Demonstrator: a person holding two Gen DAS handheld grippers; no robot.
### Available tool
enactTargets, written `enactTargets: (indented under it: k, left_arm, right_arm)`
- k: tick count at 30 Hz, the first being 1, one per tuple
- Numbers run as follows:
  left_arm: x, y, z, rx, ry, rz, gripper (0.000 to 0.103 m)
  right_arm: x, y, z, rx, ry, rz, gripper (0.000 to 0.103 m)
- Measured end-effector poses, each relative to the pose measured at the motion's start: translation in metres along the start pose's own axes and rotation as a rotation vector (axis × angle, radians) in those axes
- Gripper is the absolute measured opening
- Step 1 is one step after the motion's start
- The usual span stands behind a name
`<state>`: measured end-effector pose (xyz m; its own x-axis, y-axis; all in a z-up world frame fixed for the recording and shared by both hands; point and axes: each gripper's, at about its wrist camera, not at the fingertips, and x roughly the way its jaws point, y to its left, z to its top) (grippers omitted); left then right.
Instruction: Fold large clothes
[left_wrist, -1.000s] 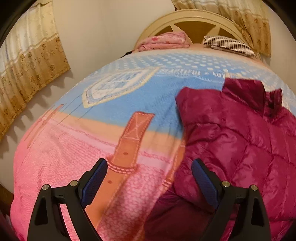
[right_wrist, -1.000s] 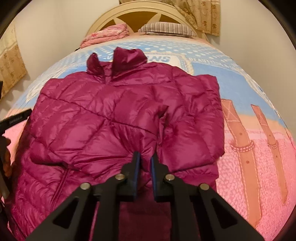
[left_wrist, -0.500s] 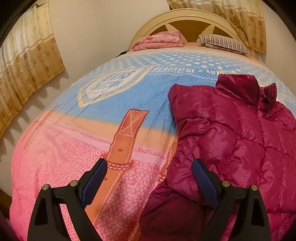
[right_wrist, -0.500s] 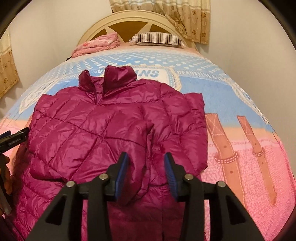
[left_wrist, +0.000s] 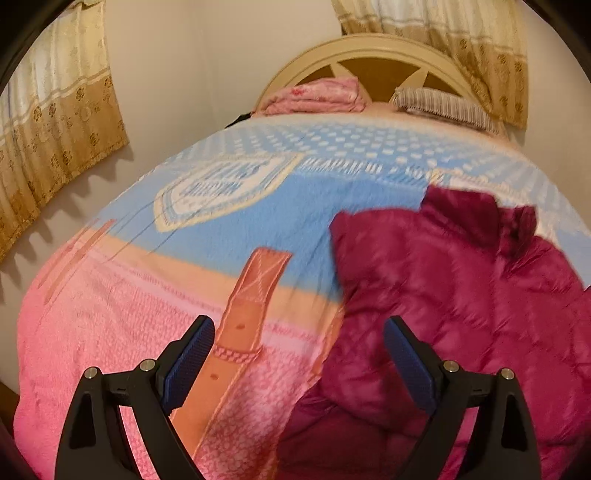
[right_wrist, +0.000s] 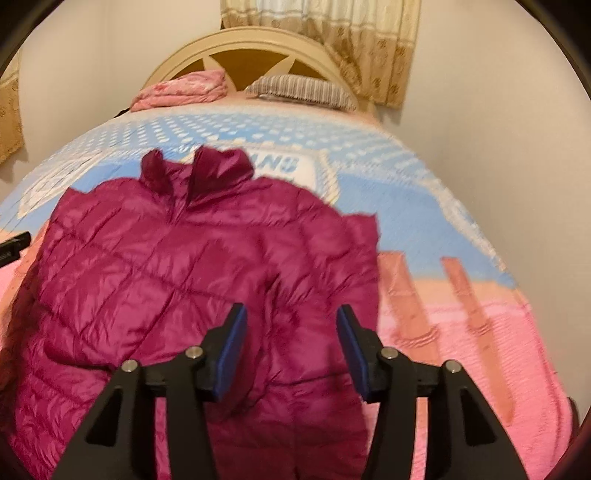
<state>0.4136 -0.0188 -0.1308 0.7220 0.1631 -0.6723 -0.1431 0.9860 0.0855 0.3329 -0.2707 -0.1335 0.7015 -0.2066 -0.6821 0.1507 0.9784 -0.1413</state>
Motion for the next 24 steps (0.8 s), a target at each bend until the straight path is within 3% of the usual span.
enactTargets:
  k: [8,10,14,24]
  left_arm:
    - [-0.004,-0.042,0.014,0.019,-0.024,-0.091,0.093]
    - [0.006,-0.054,0.011,0.028,0.000,-0.121,0.093]
    - [0.035,-0.071,-0.002,0.066,0.060,-0.110,0.093]
    - [0.065,-0.078,-0.024,0.075,0.099,-0.126,0.097]
  right_arm:
    - [0.004,0.027,0.022,0.033,-0.035,0.086,0.054]
    - [0.014,0.037,0.023,0.036,-0.028,0.112,0.054]
    - [0.034,0.047,0.016,0.052,-0.005,0.167,0.054]
    - [0.061,0.051,-0.009,0.039,0.028,0.147,0.054]
